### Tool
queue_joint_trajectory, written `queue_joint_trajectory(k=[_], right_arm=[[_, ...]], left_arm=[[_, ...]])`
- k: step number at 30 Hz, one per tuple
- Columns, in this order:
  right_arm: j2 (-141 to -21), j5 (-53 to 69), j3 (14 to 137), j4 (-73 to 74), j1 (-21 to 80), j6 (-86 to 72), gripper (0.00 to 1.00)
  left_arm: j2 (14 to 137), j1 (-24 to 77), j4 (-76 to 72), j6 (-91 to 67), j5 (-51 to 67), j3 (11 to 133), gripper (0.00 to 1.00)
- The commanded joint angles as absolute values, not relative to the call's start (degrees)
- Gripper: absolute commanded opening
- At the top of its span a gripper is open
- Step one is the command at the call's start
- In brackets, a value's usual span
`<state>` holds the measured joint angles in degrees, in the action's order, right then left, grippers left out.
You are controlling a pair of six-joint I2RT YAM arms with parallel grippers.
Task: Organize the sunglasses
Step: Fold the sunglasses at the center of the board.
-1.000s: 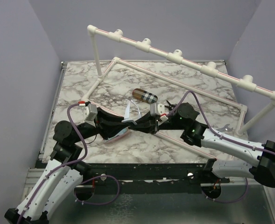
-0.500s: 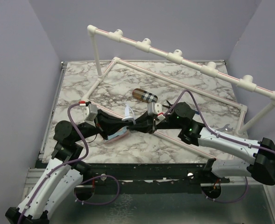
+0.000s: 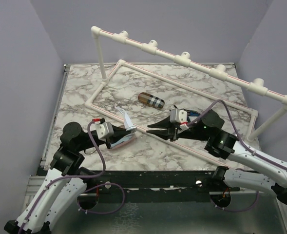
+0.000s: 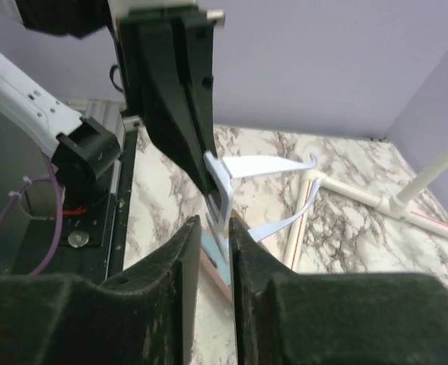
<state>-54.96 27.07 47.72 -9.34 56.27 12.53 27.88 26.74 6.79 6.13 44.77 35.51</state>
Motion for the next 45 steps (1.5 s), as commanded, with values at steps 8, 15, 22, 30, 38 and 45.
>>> queue_joint_trajectory(k=[8,15,22,30,38,45], right_arm=[[-74.7,34.4,62.4,-14.4,56.6,14.3,0.0],[-85.0,34.4,61.8,-19.6,56.3,12.3,0.01],[-87.7,37.3,57.5,-22.0,54.0,5.0,0.0],[-84.4,31.3,49.4,-28.8,43.8,-7.5,0.01],[-97.7,35.3,61.2,-33.7,48.9,-9.7,0.0],[-98.5,54.5,59.2,-56.9,49.7,-21.7,0.01]], left_arm=[[27.2,26.8,27.8,44.2,49.6,40.7,0.0],[25.0,26.8,34.0,48.2,51.1,44.3,0.0],[24.7,26.8,33.3,42.1,52.5,46.3,0.0],[24.2,26.8,29.4,30.5,50.7,45.5,0.0],[25.8,26.8,16.0,3.2,43.9,43.8,0.0],[27.2,26.8,12.5,-7.5,37.3,44.8,0.0]])
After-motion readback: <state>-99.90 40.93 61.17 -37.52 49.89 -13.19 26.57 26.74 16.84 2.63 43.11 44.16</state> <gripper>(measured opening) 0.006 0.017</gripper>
